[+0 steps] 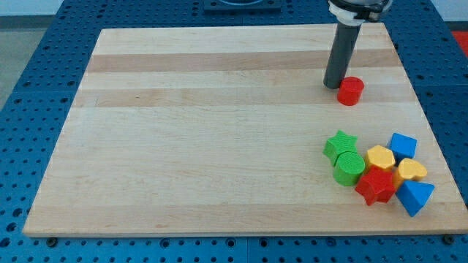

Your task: Move the red circle top right to the green star

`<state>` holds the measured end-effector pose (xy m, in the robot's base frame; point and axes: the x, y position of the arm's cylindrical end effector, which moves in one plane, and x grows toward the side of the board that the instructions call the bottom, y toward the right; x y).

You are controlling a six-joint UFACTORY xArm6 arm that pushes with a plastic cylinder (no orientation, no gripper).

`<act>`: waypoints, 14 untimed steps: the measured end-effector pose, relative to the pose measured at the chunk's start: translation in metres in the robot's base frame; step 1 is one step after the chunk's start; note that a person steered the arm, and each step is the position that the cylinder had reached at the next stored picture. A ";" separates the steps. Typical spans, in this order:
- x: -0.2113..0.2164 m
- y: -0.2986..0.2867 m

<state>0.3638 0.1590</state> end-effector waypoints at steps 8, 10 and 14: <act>0.064 0.047; 0.088 0.047; 0.096 0.047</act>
<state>0.4600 0.2061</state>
